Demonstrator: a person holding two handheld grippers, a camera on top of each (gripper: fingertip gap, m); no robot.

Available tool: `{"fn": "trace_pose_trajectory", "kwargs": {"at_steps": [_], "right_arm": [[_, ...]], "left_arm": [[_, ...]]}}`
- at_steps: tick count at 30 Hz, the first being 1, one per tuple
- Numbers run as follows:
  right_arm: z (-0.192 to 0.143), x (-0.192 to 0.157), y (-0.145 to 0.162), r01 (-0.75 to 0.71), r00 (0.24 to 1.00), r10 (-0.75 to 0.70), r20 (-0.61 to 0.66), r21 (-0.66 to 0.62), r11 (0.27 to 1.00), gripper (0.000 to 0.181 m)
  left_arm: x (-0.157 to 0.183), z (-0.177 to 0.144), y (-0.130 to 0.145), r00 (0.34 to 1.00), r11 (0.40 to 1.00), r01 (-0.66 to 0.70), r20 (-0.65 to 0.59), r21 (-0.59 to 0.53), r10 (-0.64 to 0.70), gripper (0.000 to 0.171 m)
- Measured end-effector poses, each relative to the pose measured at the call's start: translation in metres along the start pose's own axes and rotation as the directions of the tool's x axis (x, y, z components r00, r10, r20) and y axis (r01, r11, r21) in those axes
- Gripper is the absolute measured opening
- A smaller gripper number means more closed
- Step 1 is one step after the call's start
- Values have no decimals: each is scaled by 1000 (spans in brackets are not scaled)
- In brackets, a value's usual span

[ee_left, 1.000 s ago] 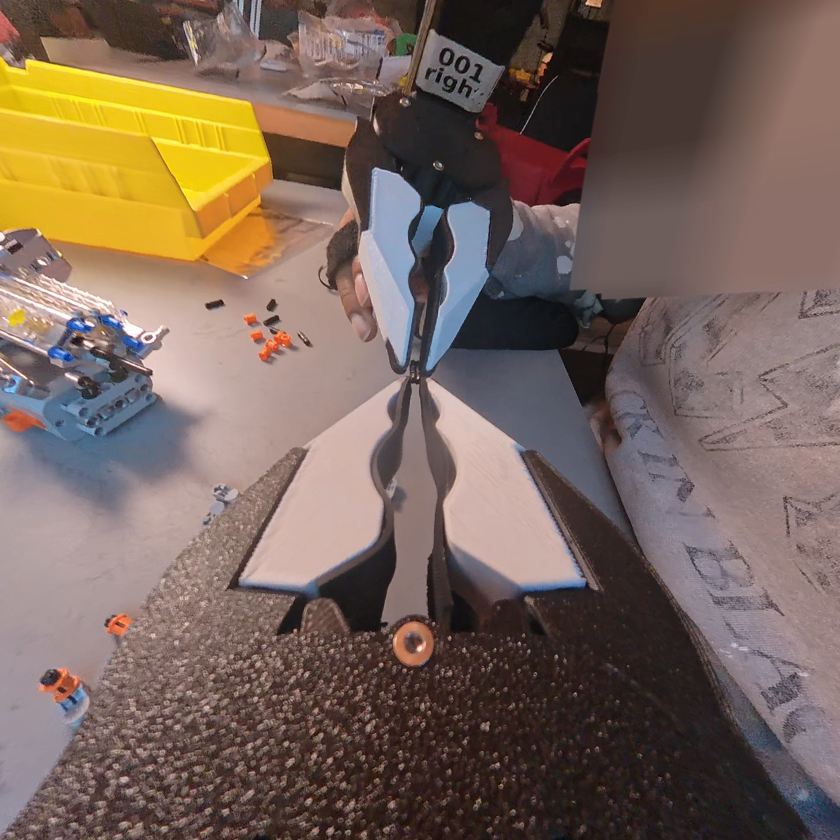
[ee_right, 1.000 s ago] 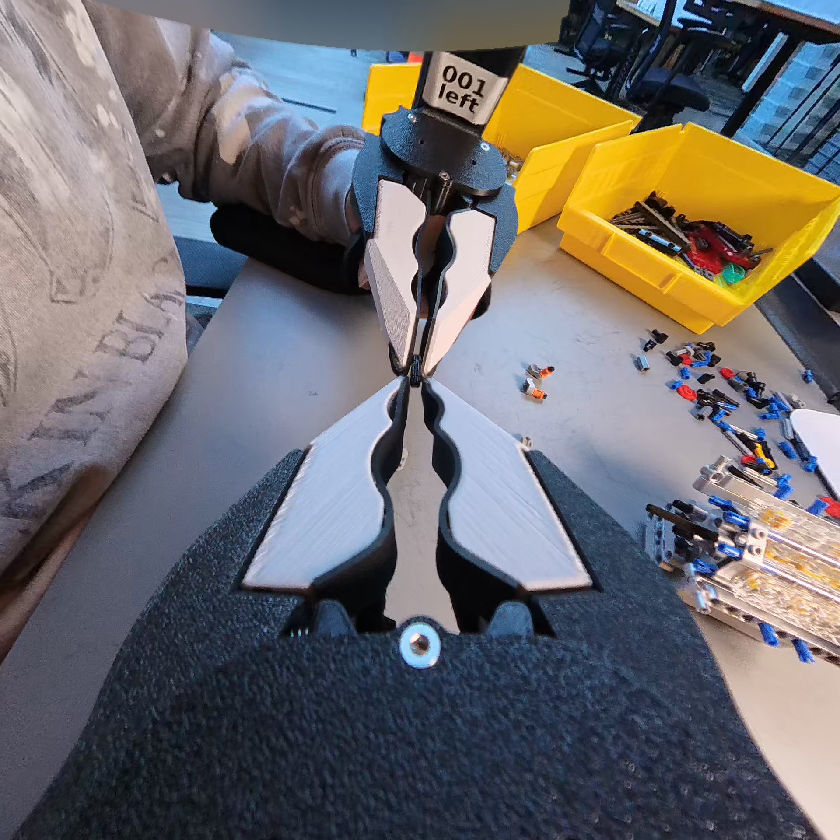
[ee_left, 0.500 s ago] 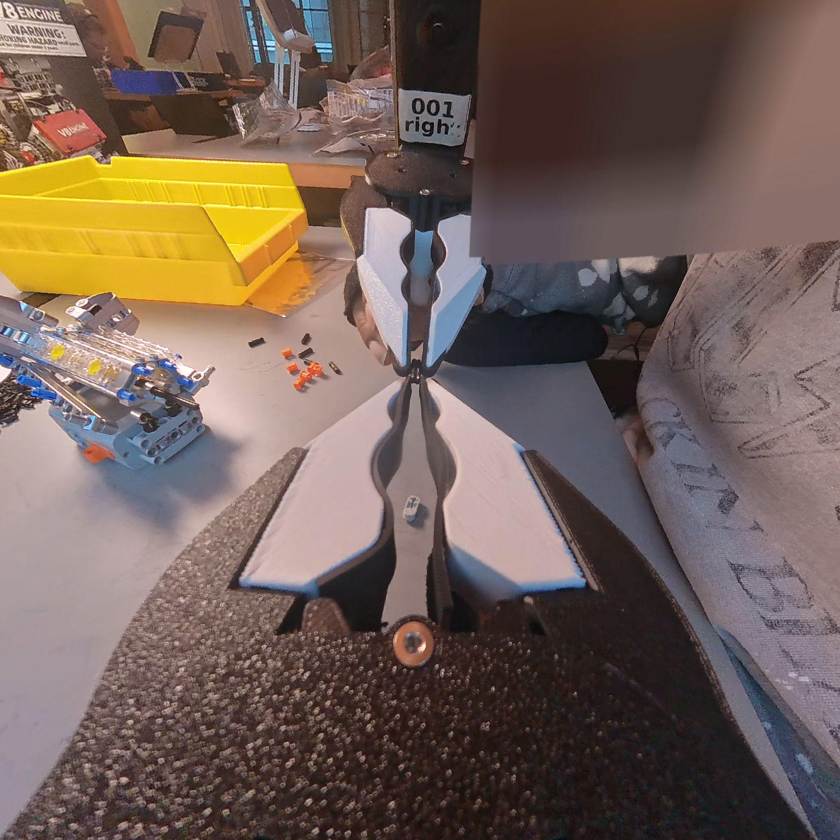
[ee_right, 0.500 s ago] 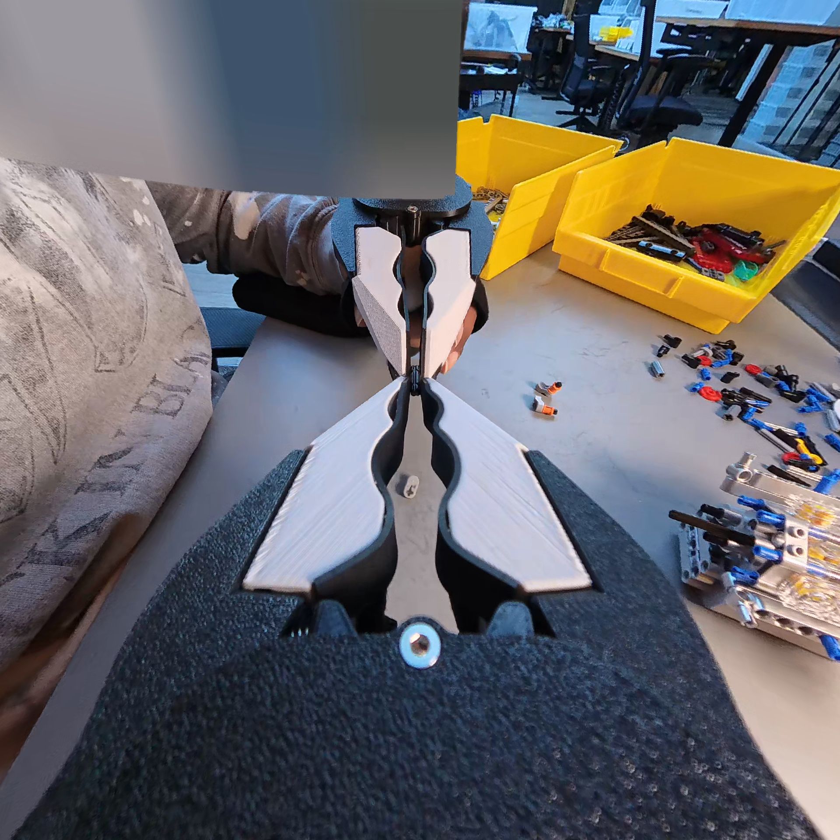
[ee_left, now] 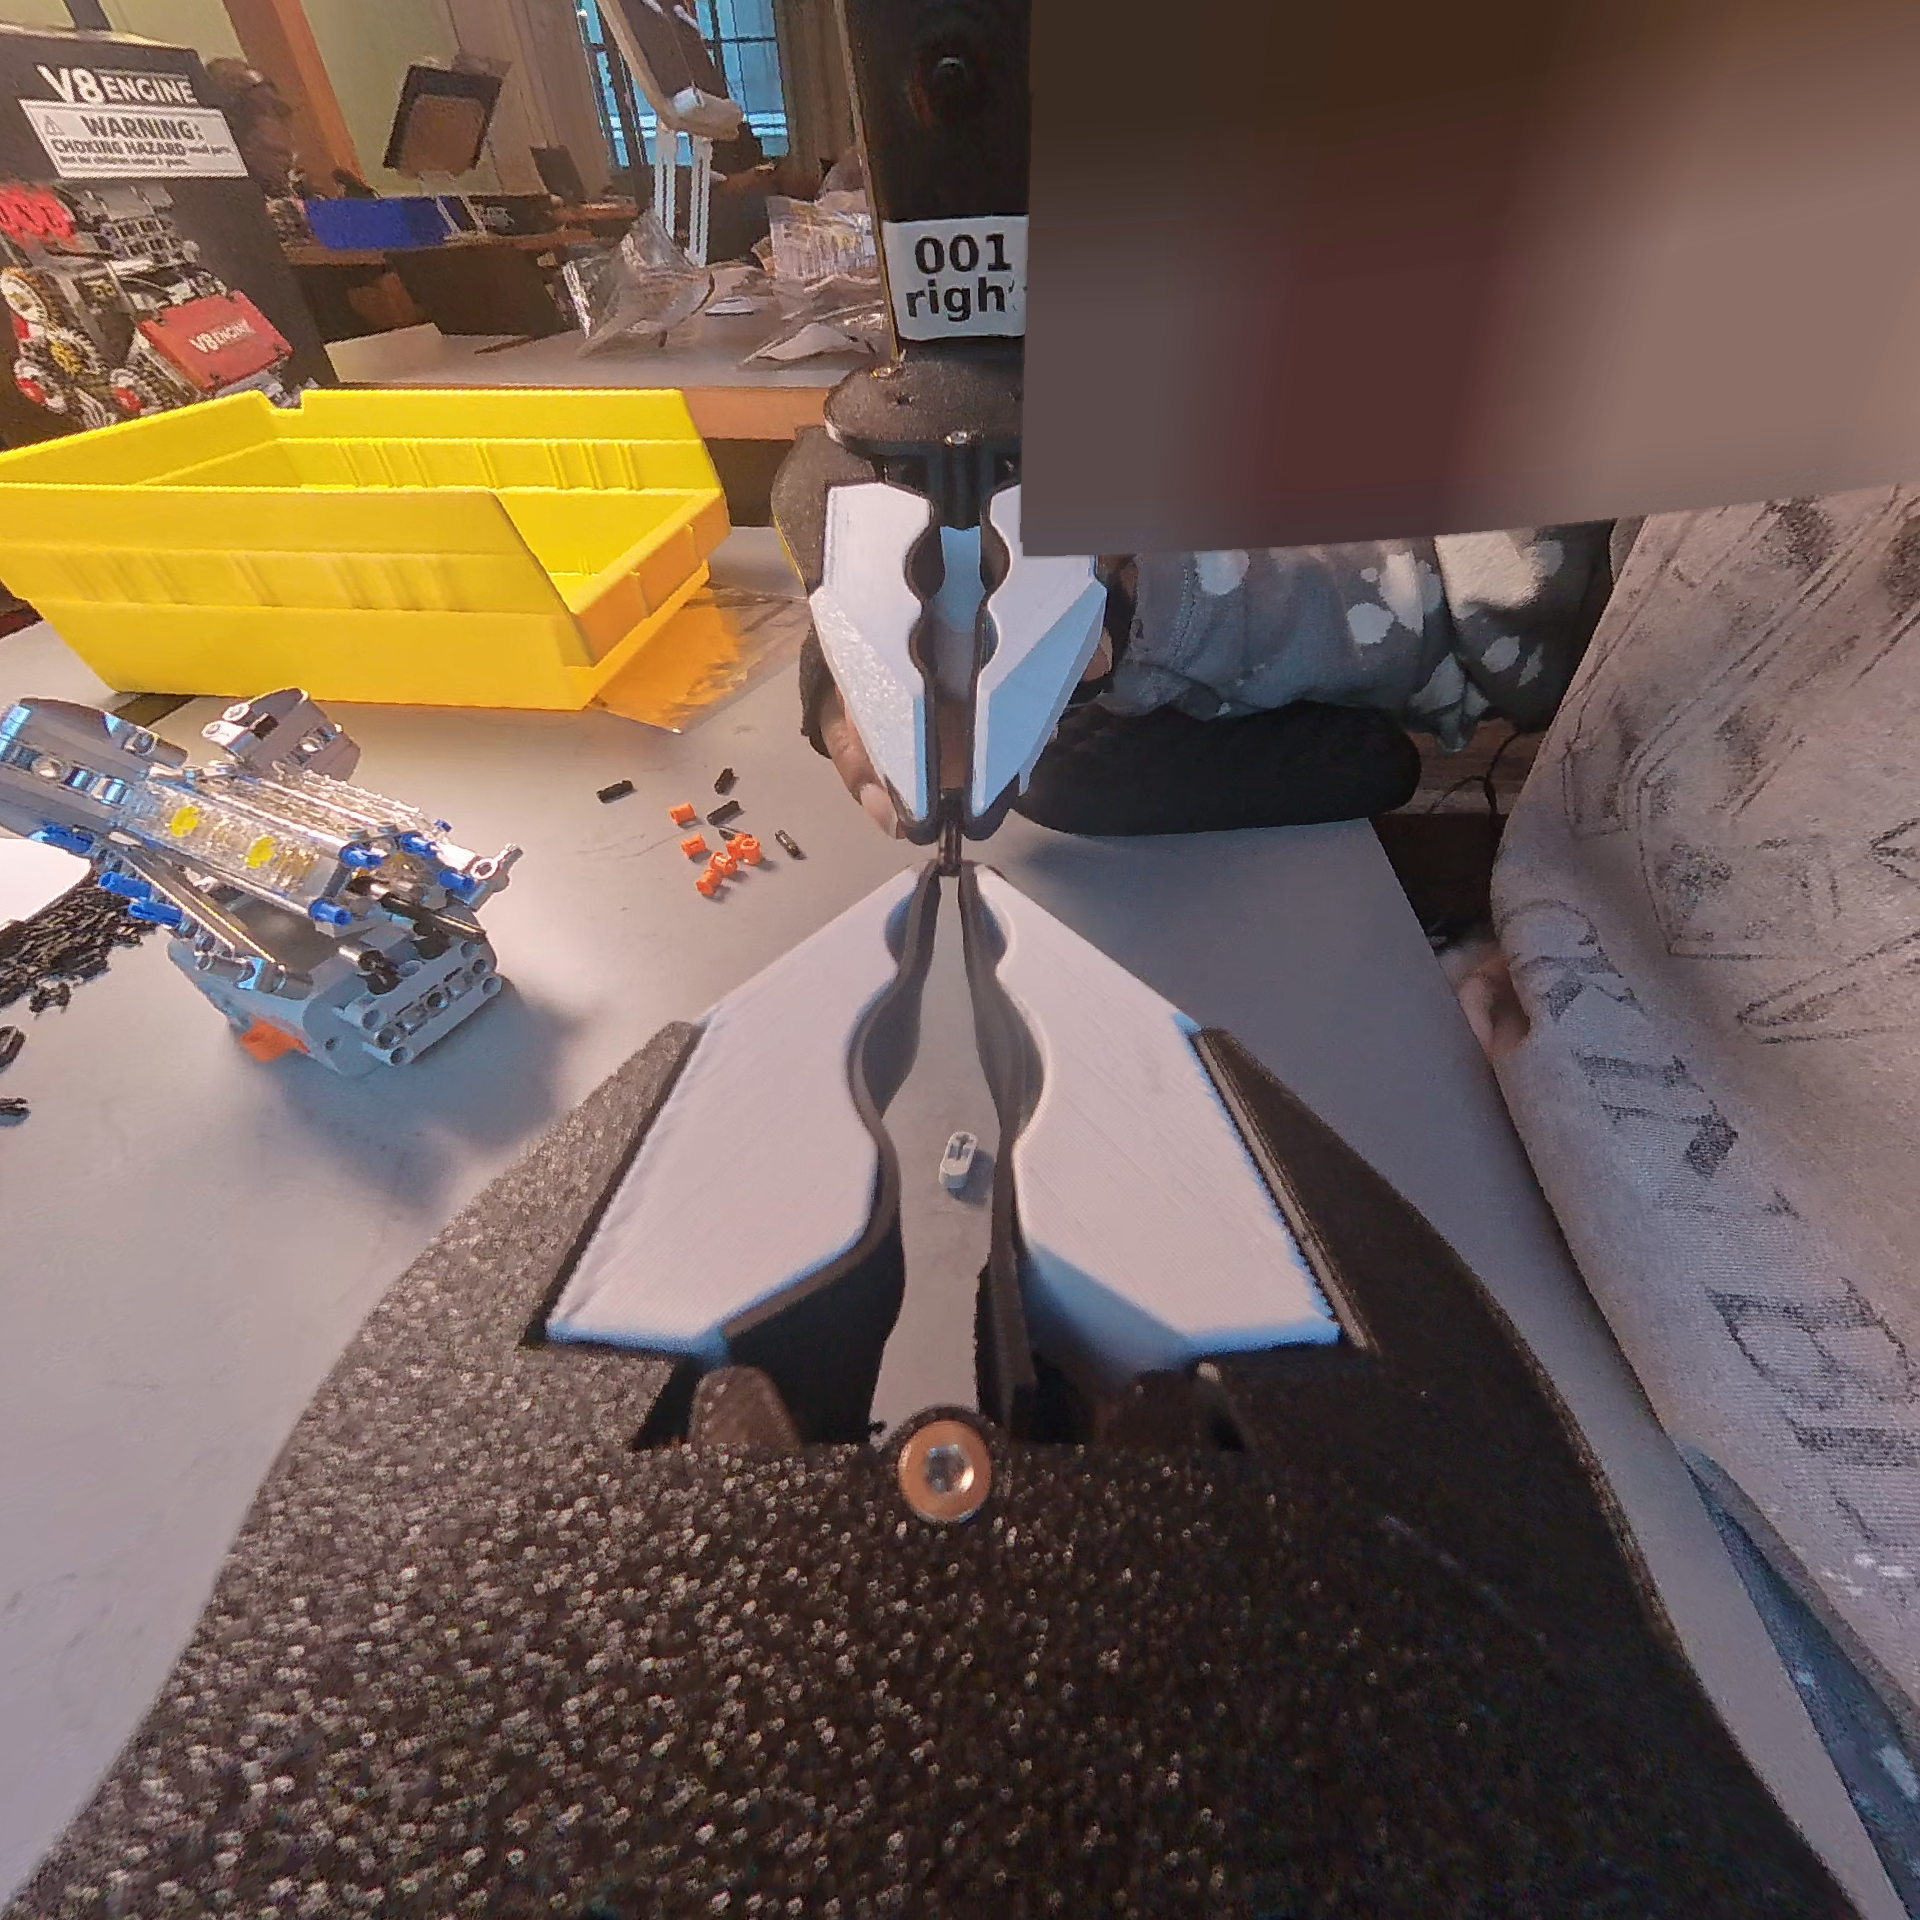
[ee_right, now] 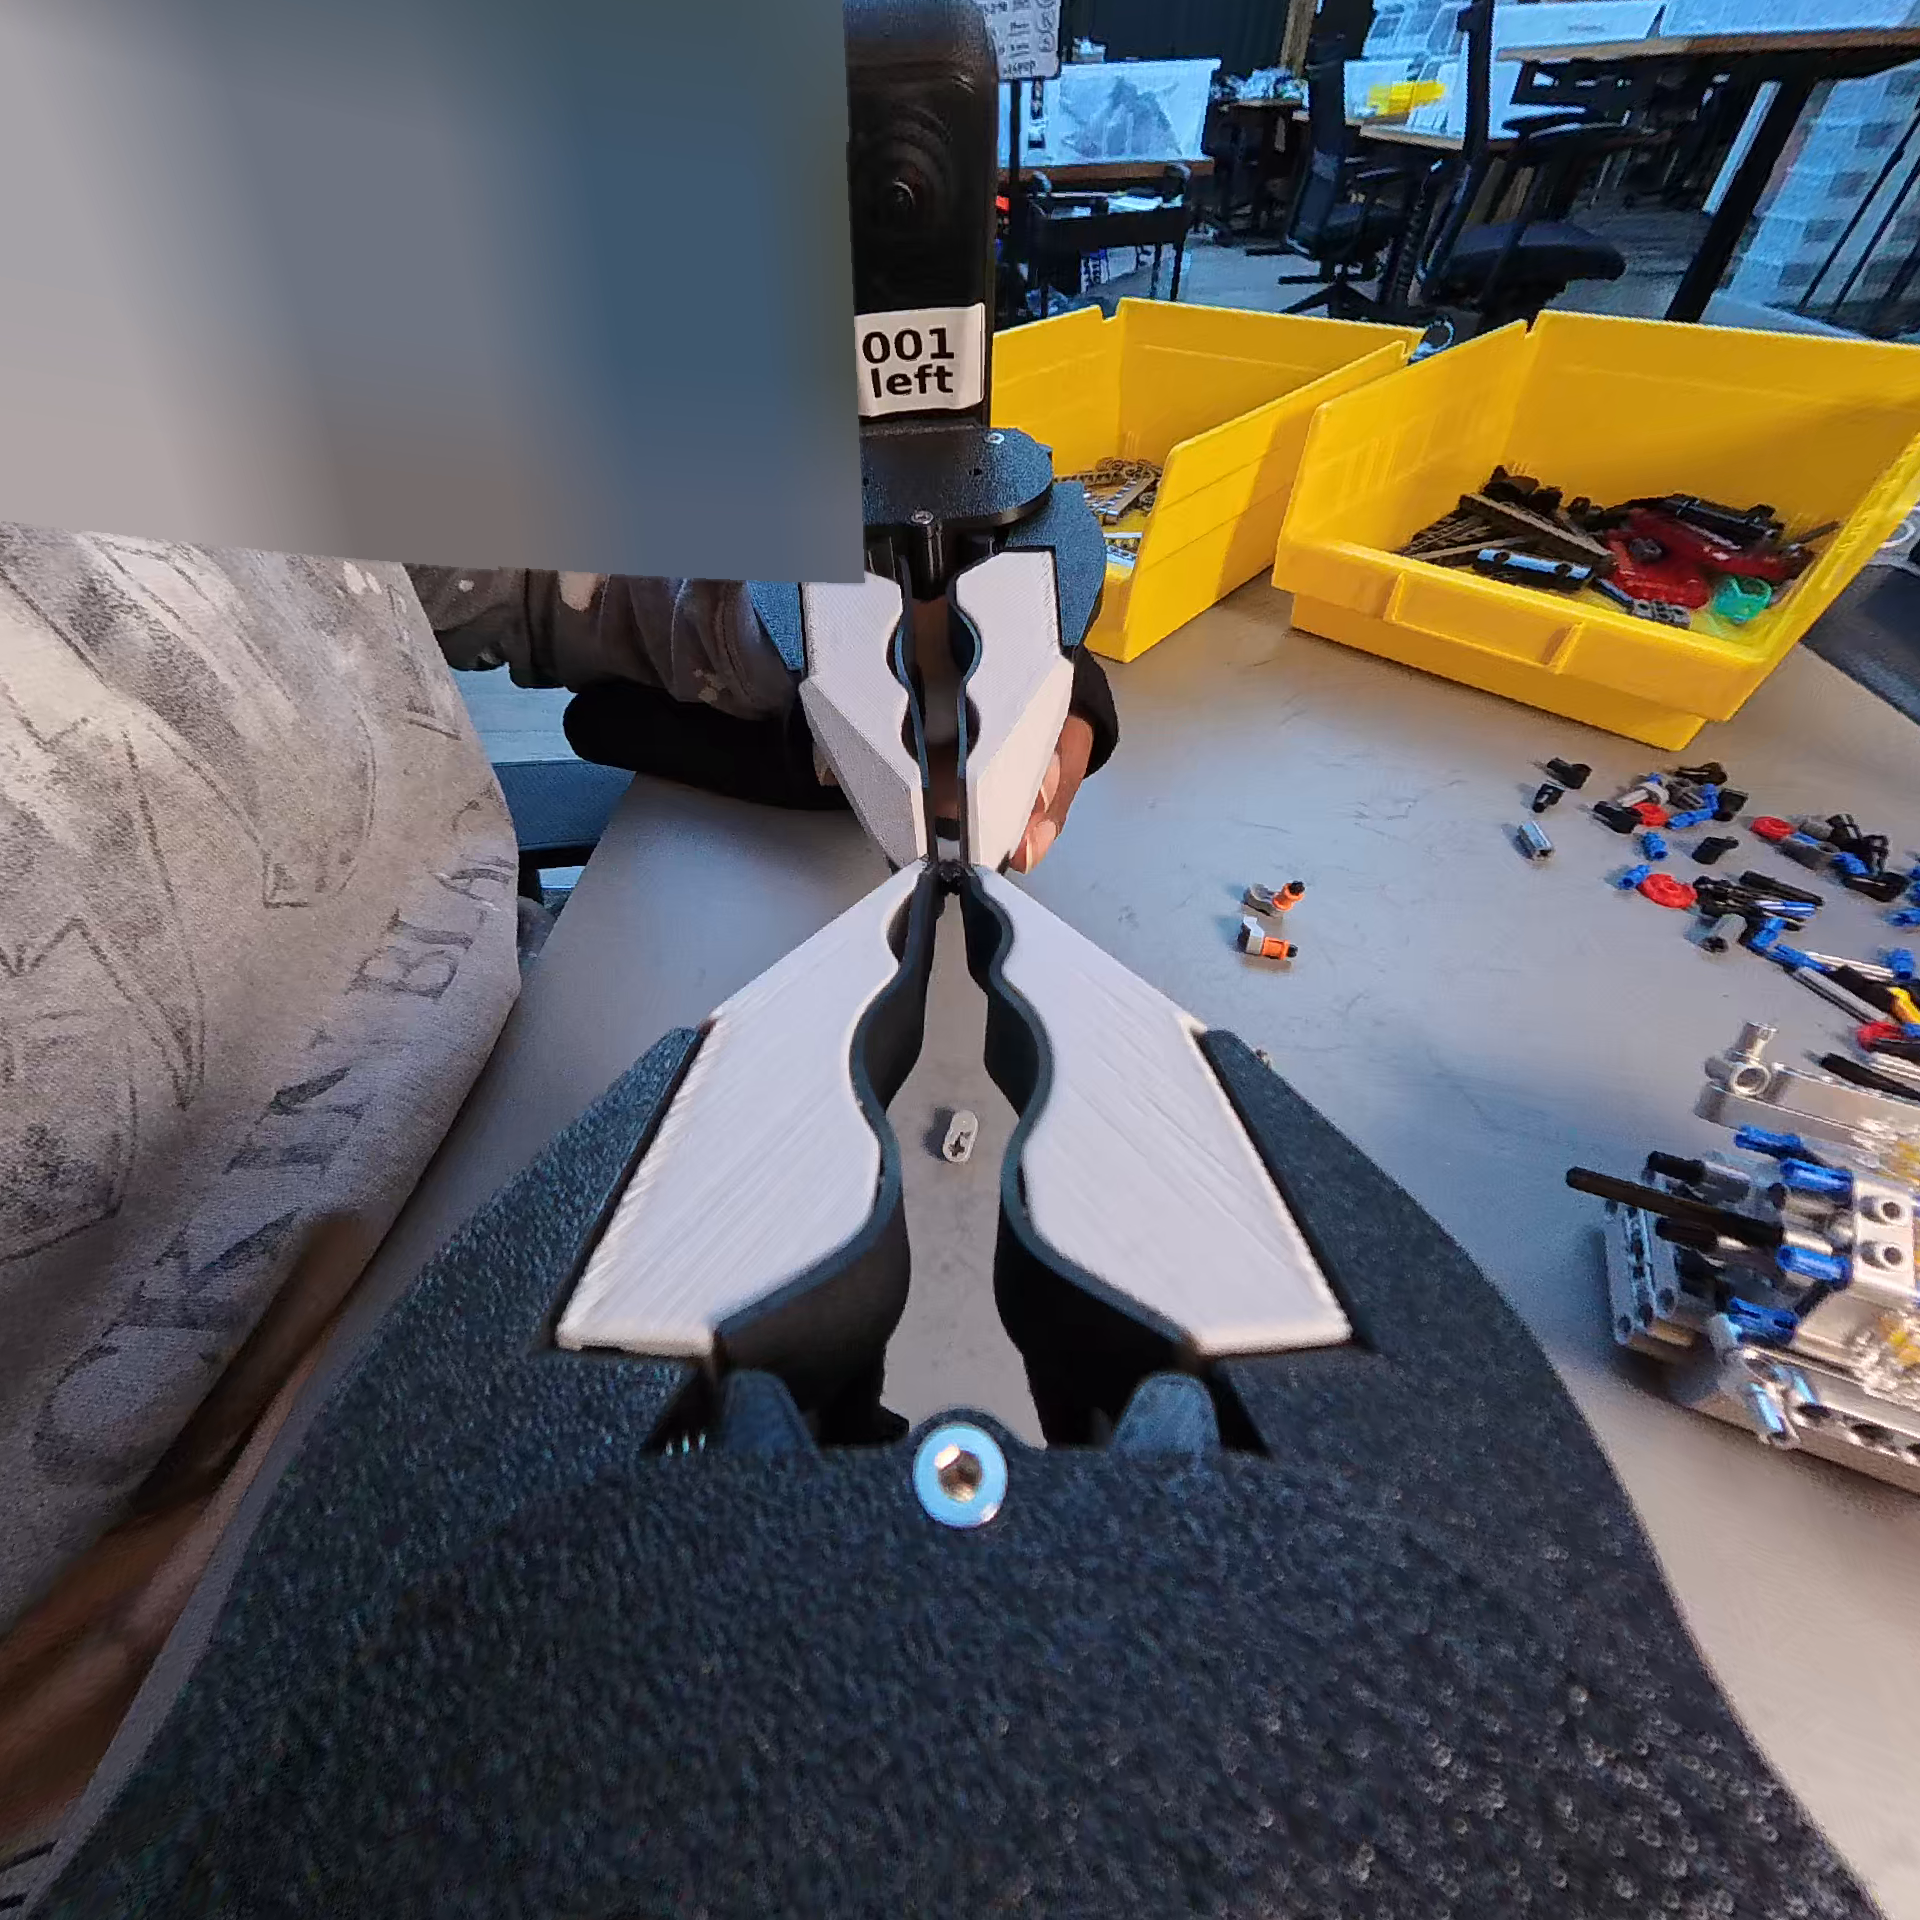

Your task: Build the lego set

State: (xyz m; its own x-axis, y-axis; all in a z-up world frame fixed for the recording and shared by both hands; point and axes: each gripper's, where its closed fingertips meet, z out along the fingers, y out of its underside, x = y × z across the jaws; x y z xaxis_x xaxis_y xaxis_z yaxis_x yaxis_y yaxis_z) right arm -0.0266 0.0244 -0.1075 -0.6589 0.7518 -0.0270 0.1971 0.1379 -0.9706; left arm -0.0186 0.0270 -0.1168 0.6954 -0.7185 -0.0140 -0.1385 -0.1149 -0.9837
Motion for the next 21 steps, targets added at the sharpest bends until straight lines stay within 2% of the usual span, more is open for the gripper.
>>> {"fn": "trace_pose_trajectory", "kwargs": {"at_steps": [6,11,16,21], "right_arm": [[0,1,2,-11,1000,11,1,-10,1000,3],[0,0,9,18,1000,-18,2,-51,999,3],[4,-4,15,48,999,-47,13,-84,995,3],[3,-1,11,26,1000,-26,-4,-60,998,4]], "left_arm": [[-2,0,5,1000,1000,1,8,-30,-1,2],[1,-1,6,1000,999,21,-14,-34,-22,8],[5,1,10,999,998,25,-37,-54,-27,5],[2,0,6,1000,998,-30,3,-50,30,2]]}}
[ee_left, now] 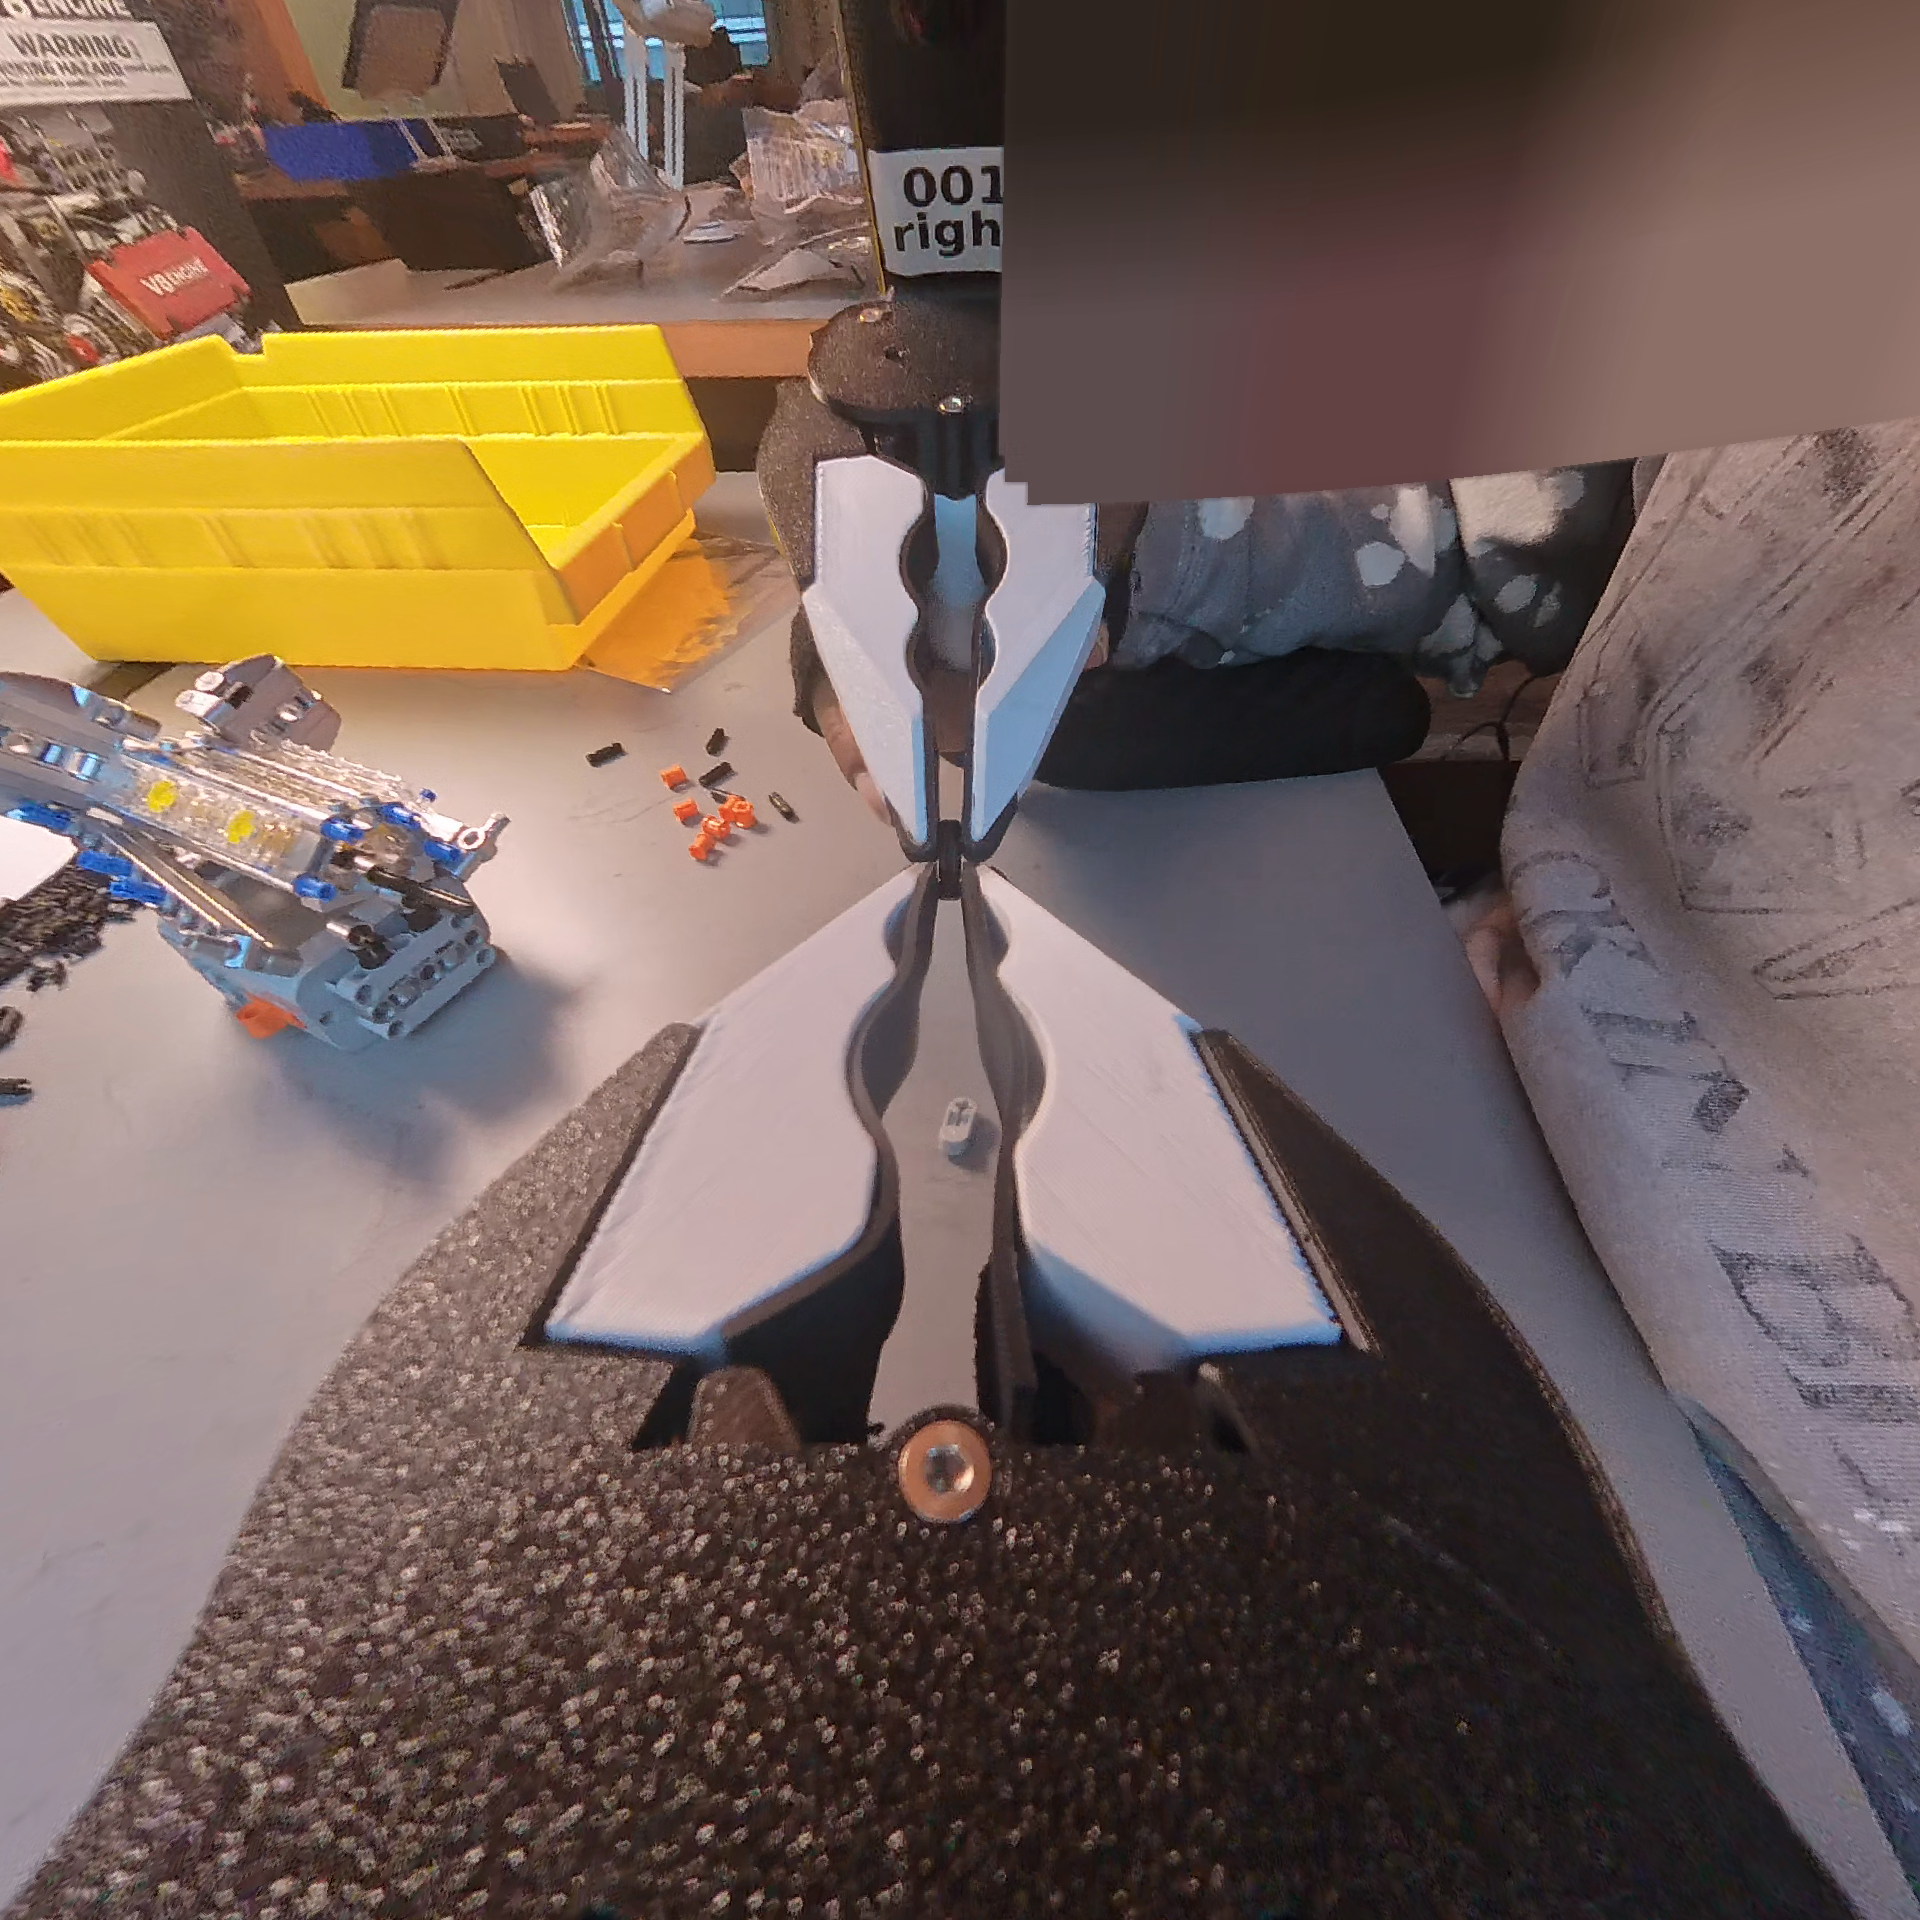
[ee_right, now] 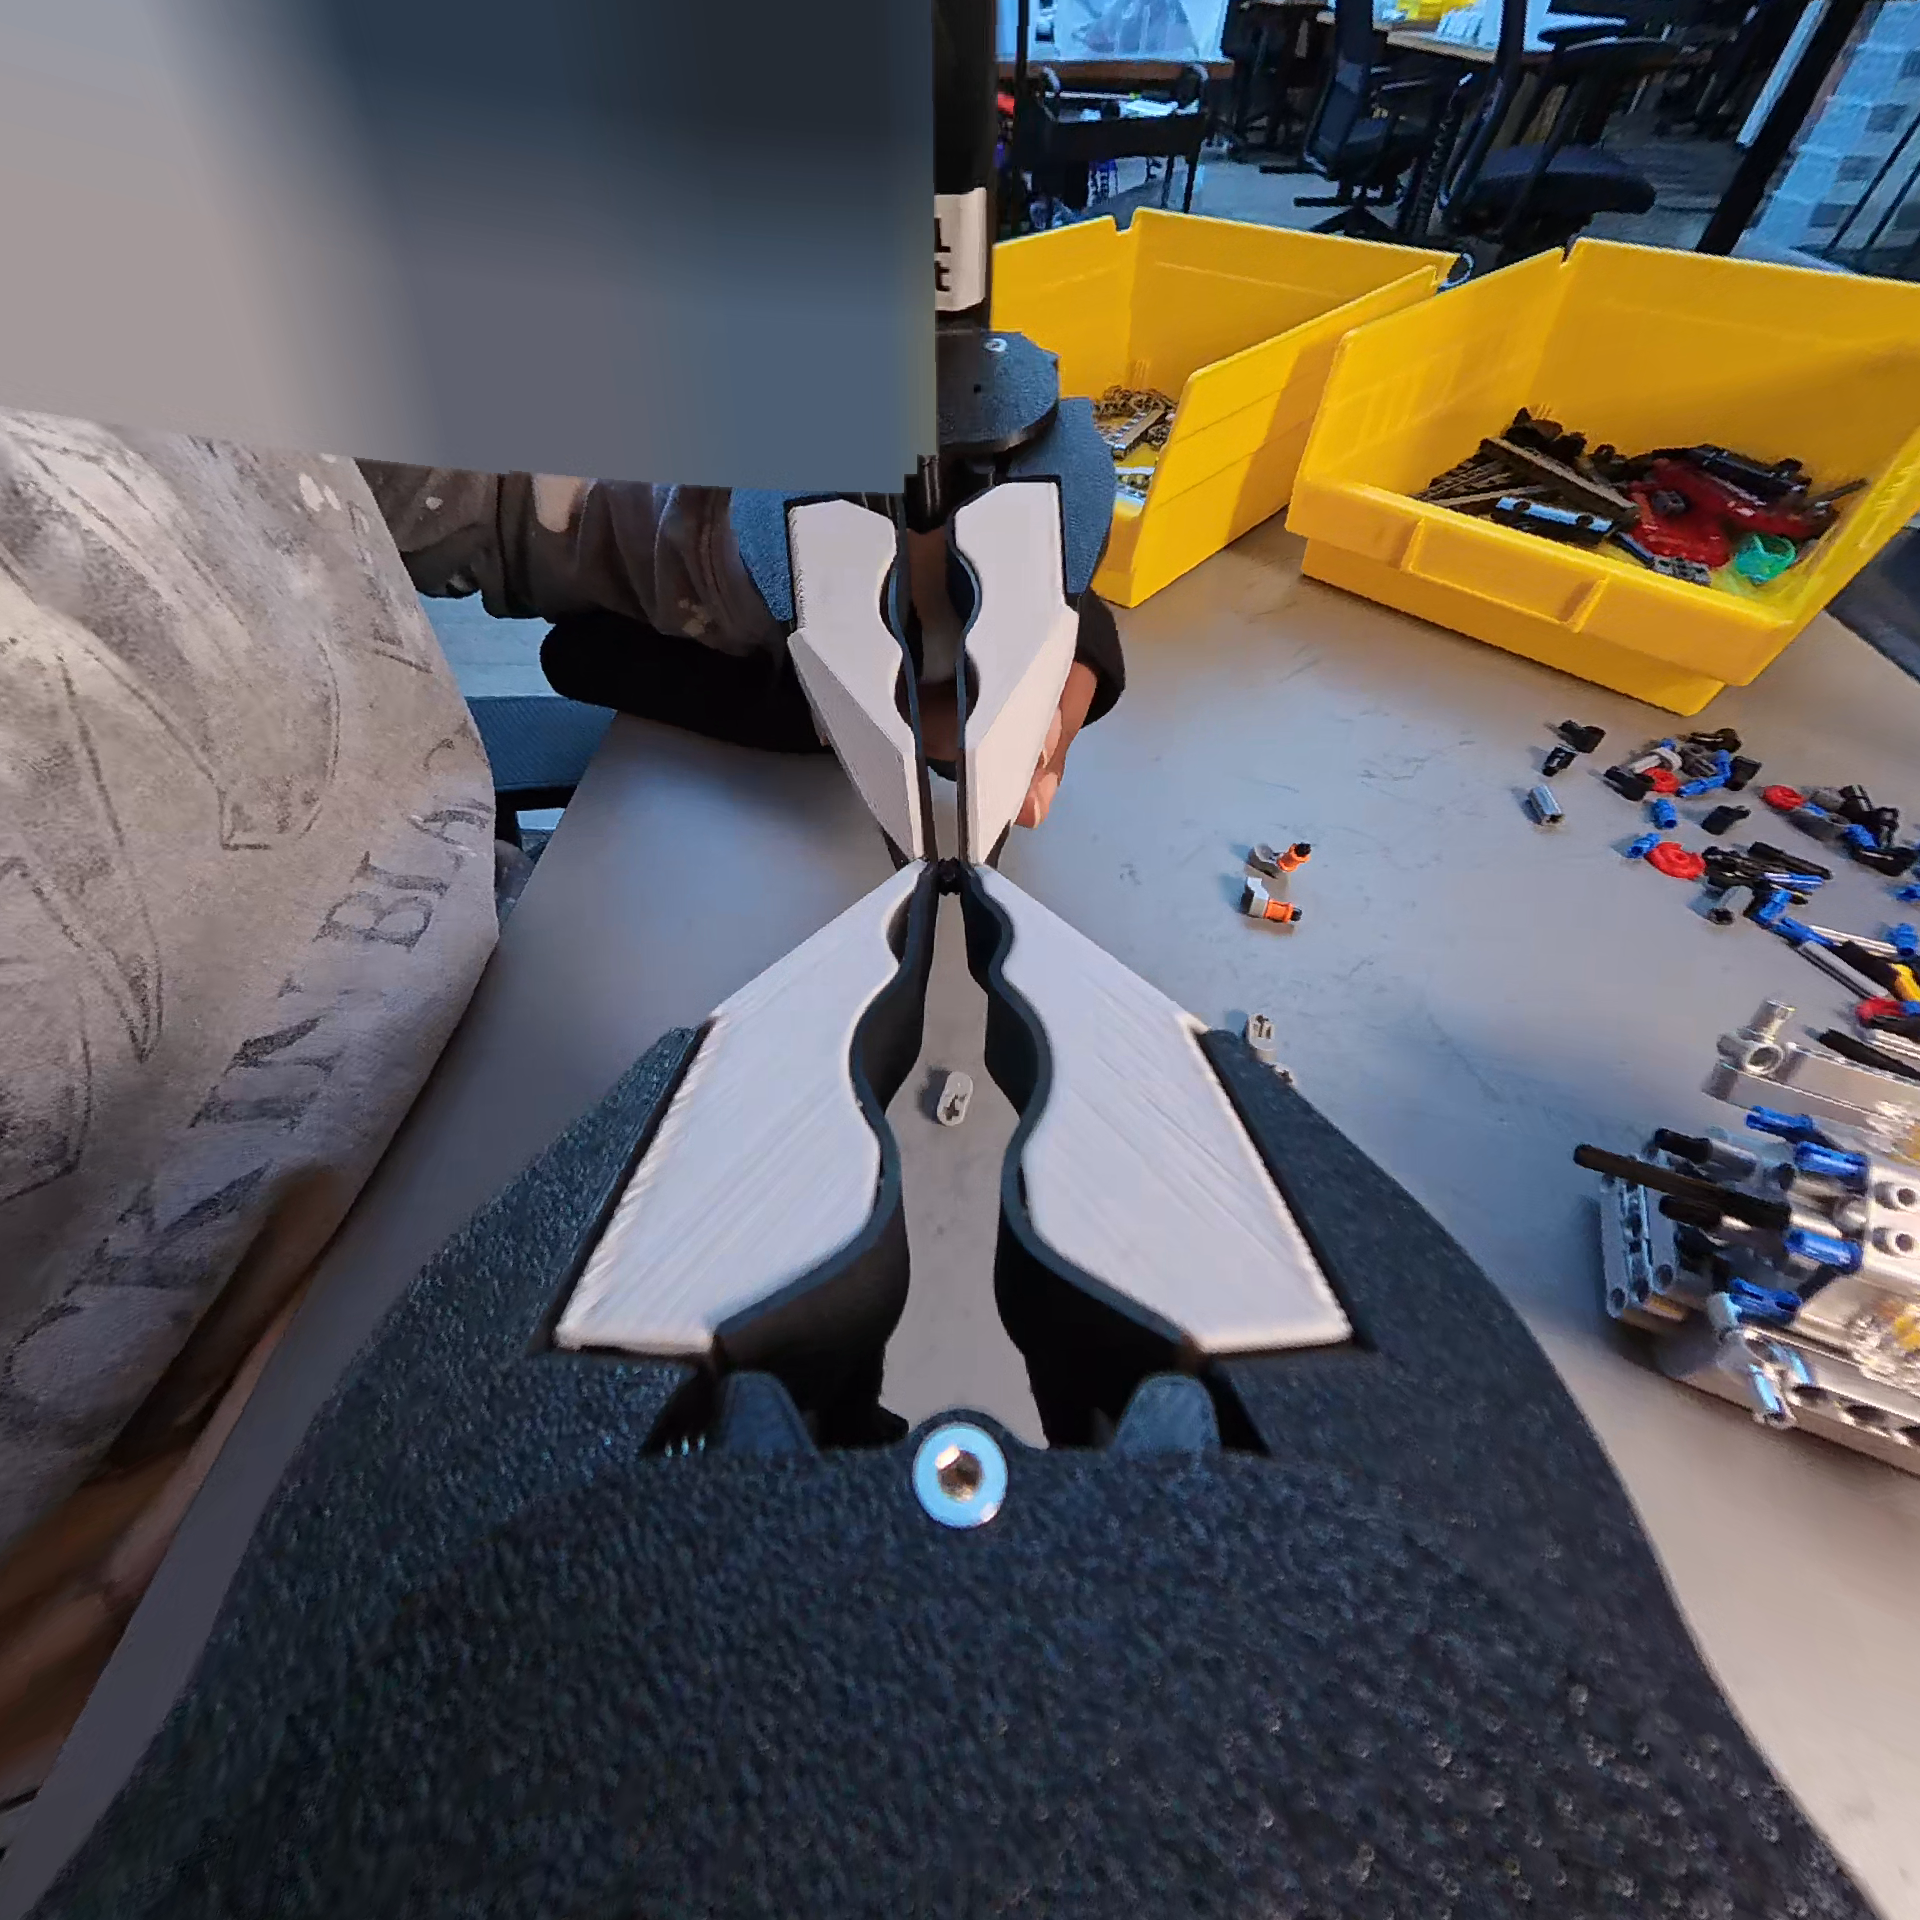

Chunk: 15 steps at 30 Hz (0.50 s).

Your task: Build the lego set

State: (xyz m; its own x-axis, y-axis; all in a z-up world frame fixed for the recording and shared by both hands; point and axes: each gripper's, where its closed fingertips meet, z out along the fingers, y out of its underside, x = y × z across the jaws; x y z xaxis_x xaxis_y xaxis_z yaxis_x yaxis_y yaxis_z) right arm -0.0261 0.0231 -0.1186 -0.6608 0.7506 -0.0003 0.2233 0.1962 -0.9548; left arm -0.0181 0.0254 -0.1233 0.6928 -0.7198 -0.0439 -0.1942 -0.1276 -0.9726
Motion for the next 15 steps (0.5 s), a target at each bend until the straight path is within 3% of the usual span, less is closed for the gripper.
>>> {"fn": "trace_pose_trajectory", "kwargs": {"at_steps": [15], "right_arm": [[-1,6,-6,-29,999,30,-25,44,999,4]], "left_arm": [[-8,-3,-7,913,938,-336,216,-83,346,2]]}}
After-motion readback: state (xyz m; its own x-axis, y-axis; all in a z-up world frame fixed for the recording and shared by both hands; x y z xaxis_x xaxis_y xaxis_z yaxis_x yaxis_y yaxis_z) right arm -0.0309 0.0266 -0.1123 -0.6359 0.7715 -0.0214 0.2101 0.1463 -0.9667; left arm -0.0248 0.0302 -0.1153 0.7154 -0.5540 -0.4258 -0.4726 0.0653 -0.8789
